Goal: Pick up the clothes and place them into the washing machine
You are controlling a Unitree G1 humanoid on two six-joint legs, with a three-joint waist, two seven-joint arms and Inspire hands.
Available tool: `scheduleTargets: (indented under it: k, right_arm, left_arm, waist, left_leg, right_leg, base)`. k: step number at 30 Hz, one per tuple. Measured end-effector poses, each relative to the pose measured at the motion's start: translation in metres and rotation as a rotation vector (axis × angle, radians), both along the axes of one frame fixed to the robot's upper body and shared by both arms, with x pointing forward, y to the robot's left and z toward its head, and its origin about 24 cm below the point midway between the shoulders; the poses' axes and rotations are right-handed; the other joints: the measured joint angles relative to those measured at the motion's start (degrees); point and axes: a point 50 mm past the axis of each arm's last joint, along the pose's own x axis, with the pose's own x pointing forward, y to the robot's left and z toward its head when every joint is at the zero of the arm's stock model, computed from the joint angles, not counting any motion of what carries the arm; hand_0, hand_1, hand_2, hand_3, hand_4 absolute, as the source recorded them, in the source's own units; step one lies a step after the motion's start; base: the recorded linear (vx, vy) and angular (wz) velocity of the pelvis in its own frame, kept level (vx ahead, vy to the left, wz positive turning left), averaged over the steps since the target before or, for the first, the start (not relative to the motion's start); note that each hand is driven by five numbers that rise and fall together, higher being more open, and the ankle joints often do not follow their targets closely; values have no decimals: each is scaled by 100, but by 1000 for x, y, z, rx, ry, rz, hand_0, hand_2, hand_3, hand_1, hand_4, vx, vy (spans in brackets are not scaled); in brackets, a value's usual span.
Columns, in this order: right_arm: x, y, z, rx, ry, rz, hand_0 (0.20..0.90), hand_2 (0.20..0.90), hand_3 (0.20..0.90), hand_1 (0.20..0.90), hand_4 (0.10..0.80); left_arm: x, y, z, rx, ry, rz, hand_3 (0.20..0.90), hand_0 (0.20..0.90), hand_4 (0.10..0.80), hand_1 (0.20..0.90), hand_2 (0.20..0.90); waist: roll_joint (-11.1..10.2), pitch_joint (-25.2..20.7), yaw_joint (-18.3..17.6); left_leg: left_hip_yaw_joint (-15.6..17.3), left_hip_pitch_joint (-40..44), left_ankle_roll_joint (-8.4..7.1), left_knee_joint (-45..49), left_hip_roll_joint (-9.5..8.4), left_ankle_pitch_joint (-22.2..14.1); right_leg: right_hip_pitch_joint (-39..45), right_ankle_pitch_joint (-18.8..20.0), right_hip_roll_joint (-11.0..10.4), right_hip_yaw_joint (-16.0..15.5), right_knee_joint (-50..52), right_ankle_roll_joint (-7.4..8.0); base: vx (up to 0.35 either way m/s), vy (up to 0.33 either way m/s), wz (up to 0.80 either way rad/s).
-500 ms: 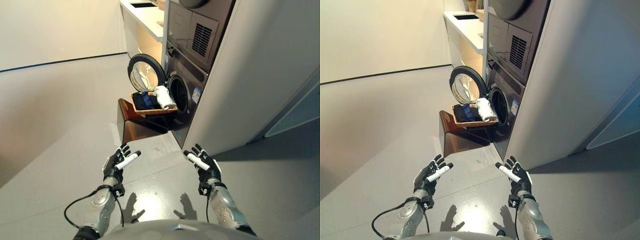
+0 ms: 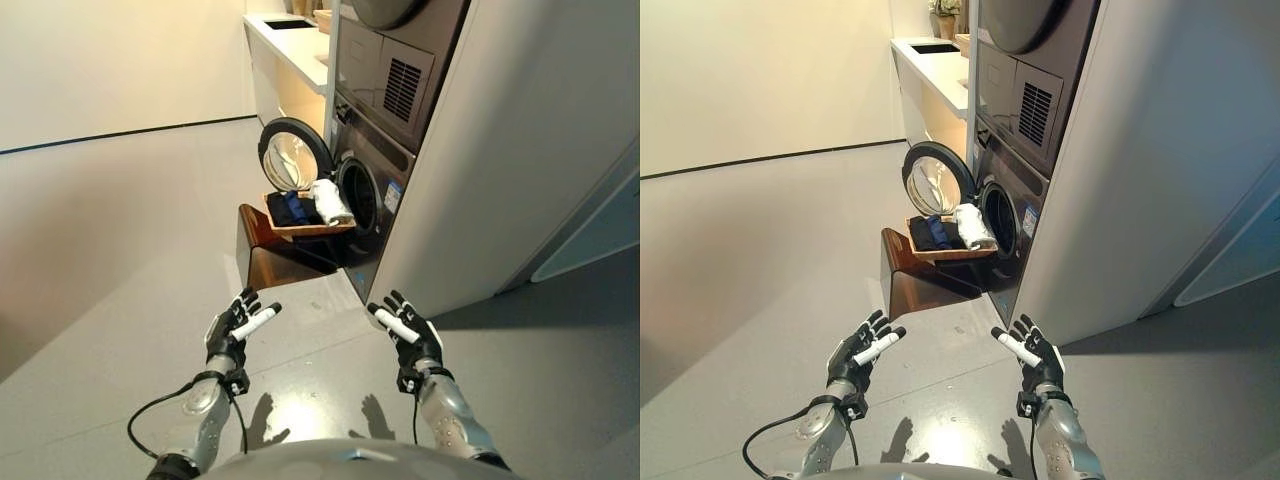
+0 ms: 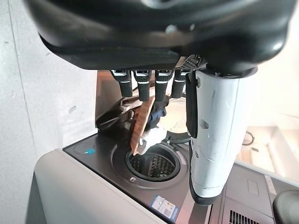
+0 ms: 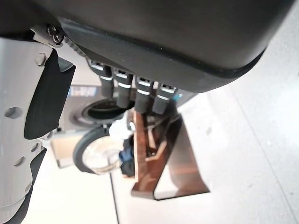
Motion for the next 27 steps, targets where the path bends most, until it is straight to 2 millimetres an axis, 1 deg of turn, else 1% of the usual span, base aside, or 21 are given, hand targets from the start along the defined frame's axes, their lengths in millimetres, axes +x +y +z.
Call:
scheduleTargets:
  k: [7, 15, 17, 20, 23, 24, 25, 27]
  right_arm:
    - [-2, 1, -1, 1, 6, 1, 900, 900, 900, 900, 800]
    - [-4, 4, -2, 3, 14, 13, 900, 900, 900, 900, 800]
    - [-5, 6, -3, 5, 17, 21, 900, 900, 900, 900, 800]
    - [-5, 8, -3, 6, 19, 27, 900, 900, 900, 900, 800]
    - [-5, 8, -3, 4, 20, 26, 900, 900, 900, 900, 800]
    - [-4, 8, -3, 5, 17, 26, 900, 900, 900, 900, 800]
    - [-4, 8, -3, 5, 16, 25, 900, 900, 900, 900, 800]
    - [-4, 6, -3, 5, 15, 20, 900, 900, 900, 900, 800]
  left_arm:
    - [0, 0, 0, -2, 0, 2, 900, 900, 800, 900, 900]
    - [-2, 1, 1, -16, 0, 20, 900, 900, 800, 900, 900]
    - [-3, 1, 2, -12, -2, 29, 900, 900, 800, 900, 900]
    - [1, 2, 7, 6, -21, 53, 900, 900, 800, 900, 900]
    - [2, 7, 9, 22, -27, 50, 900, 900, 800, 900, 900]
    - [2, 9, 10, 29, -32, 50, 900, 900, 800, 900, 900]
    - [3, 10, 11, 31, -37, 51, 900, 900, 800, 900, 900]
    - [4, 11, 12, 31, -42, 51, 900, 900, 800, 900, 900]
  waist:
    - [-77, -49, 0]
    - [-120, -116, 1]
    - [-129, -116, -1]
    - [-149, -148, 5]
    - [-152, -140, 4]
    - [-149, -132, 12]
    - [-150, -109, 10]
    - [-130, -3, -31]
  left_leg:
    - [7, -8, 5, 0, -6, -3]
    - [20, -103, -3, 0, -11, 11]
    - [34, -105, -10, 0, -19, 15]
    - [92, -235, -2, 1, -24, 29]
    - [150, -263, 1, 2, -53, 28]
    - [194, -286, 12, 3, -47, 21]
    - [206, -287, 28, 4, -78, 18]
    - [198, -283, 82, 33, -109, 40]
  right_leg:
    - [-17, -1, -4, 58, 0, 0]
    - [-114, 1, -5, 77, 0, 1]
    - [-121, -1, -12, 82, 2, 2]
    - [-277, 19, -24, 107, 23, 23]
    - [-328, 19, -40, 151, 34, 28]
    - [-432, -2, -46, 199, 150, 53]
    - [-539, -59, -75, 221, 299, 70]
    - [-735, -261, -137, 221, 748, 113]
  base:
    - [0, 0, 0]
    - [9, 13, 1]
    - [1, 47, -3]
    - [12, 69, -6]
    - [38, 140, -7]
    - [63, 151, -17]
    - [105, 203, -11]
    - [102, 134, 2]
